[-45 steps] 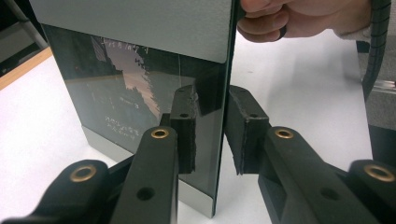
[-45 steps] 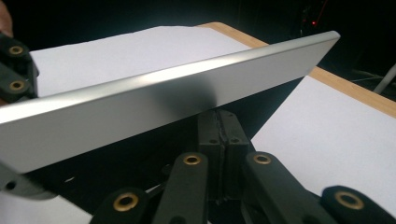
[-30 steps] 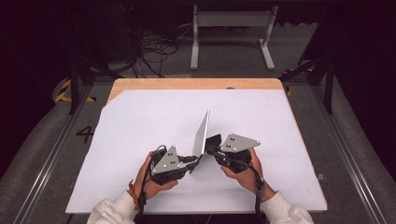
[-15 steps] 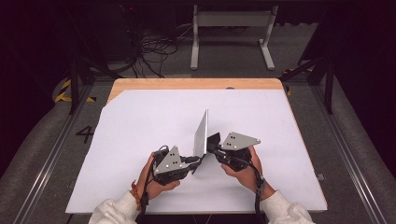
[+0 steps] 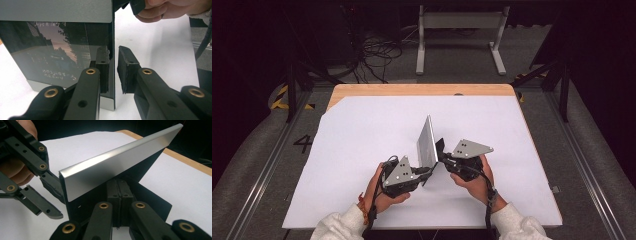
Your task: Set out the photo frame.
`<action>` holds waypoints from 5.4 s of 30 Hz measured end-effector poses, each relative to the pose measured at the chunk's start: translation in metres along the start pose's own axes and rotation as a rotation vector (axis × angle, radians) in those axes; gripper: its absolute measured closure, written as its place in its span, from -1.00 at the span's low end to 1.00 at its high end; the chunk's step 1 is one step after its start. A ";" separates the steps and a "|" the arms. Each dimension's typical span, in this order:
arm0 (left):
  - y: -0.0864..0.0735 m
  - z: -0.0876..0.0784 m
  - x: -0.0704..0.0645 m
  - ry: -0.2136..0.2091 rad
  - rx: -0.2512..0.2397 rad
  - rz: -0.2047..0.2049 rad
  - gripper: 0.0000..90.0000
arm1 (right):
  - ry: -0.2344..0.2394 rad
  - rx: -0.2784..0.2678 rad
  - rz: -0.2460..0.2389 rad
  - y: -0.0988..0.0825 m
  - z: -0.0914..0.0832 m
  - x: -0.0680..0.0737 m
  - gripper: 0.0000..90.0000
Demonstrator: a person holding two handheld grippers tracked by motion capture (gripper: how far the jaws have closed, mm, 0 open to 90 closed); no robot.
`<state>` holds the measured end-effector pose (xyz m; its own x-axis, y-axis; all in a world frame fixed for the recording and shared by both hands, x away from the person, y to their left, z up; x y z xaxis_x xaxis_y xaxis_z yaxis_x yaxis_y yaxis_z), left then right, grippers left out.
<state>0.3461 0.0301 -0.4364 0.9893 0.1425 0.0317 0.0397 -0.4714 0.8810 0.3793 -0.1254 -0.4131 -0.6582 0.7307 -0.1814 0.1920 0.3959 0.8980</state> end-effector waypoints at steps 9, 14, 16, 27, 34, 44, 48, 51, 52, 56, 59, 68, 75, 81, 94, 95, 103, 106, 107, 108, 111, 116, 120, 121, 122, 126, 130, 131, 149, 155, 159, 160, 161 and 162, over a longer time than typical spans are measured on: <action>0.001 0.003 0.001 0.005 -0.006 -0.001 0.77 | -0.014 0.004 0.005 0.000 0.002 -0.001 1.00; -0.001 0.003 0.003 0.007 -0.001 -0.010 0.75 | -0.022 0.005 -0.020 -0.002 0.002 0.000 1.00; -0.002 0.003 0.003 0.005 0.004 -0.006 0.75 | -0.023 0.007 -0.022 -0.002 0.002 0.001 1.00; -0.002 0.003 -0.005 -0.017 0.033 0.030 0.74 | 0.008 0.032 -0.044 -0.009 -0.002 0.006 0.99; -0.004 0.007 -0.005 -0.022 0.042 0.035 0.77 | 0.028 0.048 -0.061 -0.015 -0.014 0.010 0.96; -0.003 0.015 -0.006 -0.038 0.058 0.046 0.81 | 0.036 0.056 -0.063 -0.022 -0.027 0.011 0.90; -0.005 0.012 -0.006 -0.042 0.061 0.045 0.78 | 0.036 0.069 -0.053 -0.027 -0.030 0.010 0.84; -0.009 0.004 -0.005 -0.041 0.067 0.038 0.77 | 0.038 0.076 -0.049 -0.030 -0.031 0.013 0.77; -0.011 0.001 -0.004 -0.035 0.075 0.038 0.76 | 0.040 0.078 -0.053 -0.031 -0.030 0.014 0.76; -0.018 -0.011 -0.003 -0.010 0.090 0.026 0.73 | 0.043 0.075 -0.048 -0.030 -0.029 0.019 0.65; -0.028 -0.024 0.000 0.006 0.098 -0.003 0.68 | 0.039 0.084 -0.039 -0.031 -0.026 0.024 0.57; -0.072 -0.059 0.007 0.069 0.159 -0.121 0.42 | 0.021 0.107 -0.032 -0.032 -0.014 0.034 0.35; -0.091 -0.070 0.010 0.085 0.204 -0.159 0.17 | 0.005 0.110 0.018 -0.029 -0.002 0.036 0.25; -0.088 -0.065 0.012 0.097 0.220 -0.145 0.08 | -0.036 0.099 0.033 -0.025 0.009 0.040 0.13; -0.089 -0.063 0.010 0.086 0.234 -0.140 0.08 | -0.031 0.103 0.086 -0.029 0.019 0.037 0.27; -0.089 -0.063 0.010 0.086 0.234 -0.139 0.07 | -0.025 0.103 0.087 -0.029 0.019 0.037 0.28; -0.090 -0.062 0.010 0.080 0.244 -0.136 0.07 | 0.007 0.107 0.100 -0.033 0.015 0.027 0.39; -0.090 -0.062 0.010 0.077 0.244 -0.136 0.07 | 0.011 0.106 0.099 -0.033 0.014 0.025 0.40; -0.090 -0.062 0.010 0.079 0.245 -0.135 0.07 | 0.012 0.107 0.086 -0.033 0.014 0.025 0.40; -0.089 -0.062 0.010 0.077 0.244 -0.133 0.07 | 0.018 0.106 0.082 -0.034 0.013 0.023 0.42; -0.089 -0.062 0.010 0.077 0.247 -0.132 0.06 | 0.022 0.103 0.081 -0.035 0.013 0.022 0.43; -0.090 -0.062 0.011 0.082 0.247 -0.132 0.06 | 0.022 0.102 0.082 -0.035 0.012 0.022 0.41; -0.089 -0.062 0.012 0.085 0.245 -0.137 0.04 | 0.019 0.102 0.092 -0.035 0.015 0.024 0.23; -0.089 -0.062 0.012 0.086 0.243 -0.137 0.03 | 0.016 0.103 0.091 -0.035 0.017 0.025 0.23; -0.089 -0.062 0.012 0.087 0.242 -0.138 0.01 | 0.013 0.102 0.092 -0.035 0.018 0.025 0.22; -0.089 -0.061 0.012 0.089 0.241 -0.138 -0.03 | -0.002 0.094 0.110 -0.034 0.021 0.024 0.33; -0.089 -0.061 0.013 0.091 0.237 -0.141 -0.08 | 0.001 0.098 0.112 -0.035 0.023 0.023 0.34; -0.089 -0.061 0.013 0.092 0.236 -0.143 -0.09 | 0.002 0.098 0.111 -0.034 0.022 0.023 0.34; -0.083 -0.064 0.017 0.120 0.183 -0.155 -0.25 | 0.033 0.113 0.120 -0.039 0.015 0.009 0.57; -0.078 -0.062 0.025 0.134 0.159 -0.157 -0.33 | 0.039 0.118 0.114 -0.042 0.010 0.001 0.68; -0.072 -0.061 0.032 0.145 0.132 -0.161 -0.36 | 0.056 0.124 0.103 -0.042 0.009 -0.003 0.69; -0.072 -0.061 0.034 0.148 0.126 -0.163 -0.37 | 0.056 0.126 0.099 -0.042 0.009 -0.003 0.70; -0.072 -0.061 0.034 0.148 0.126 -0.163 -0.38 | 0.056 0.127 0.100 -0.043 0.008 -0.005 0.71; -0.071 -0.060 0.036 0.149 0.117 -0.168 -0.38 | 0.056 0.127 0.100 -0.043 0.008 -0.005 0.71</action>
<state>0.3708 0.1211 -0.4692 0.9360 0.3503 -0.0339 0.2267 -0.5266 0.8193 0.3801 -0.1411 -0.4539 -0.6700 0.7392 -0.0682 0.3463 0.3924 0.8521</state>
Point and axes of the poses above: each handheld gripper's, and its own axes: z roughly forward along the jaws, y roughly out of its top, x roughly to its left, the point moved 5 cm from there along z, roughly forward along the jaws, and after that the axes turned 13 degrees about -y, right-handed, at the moved point
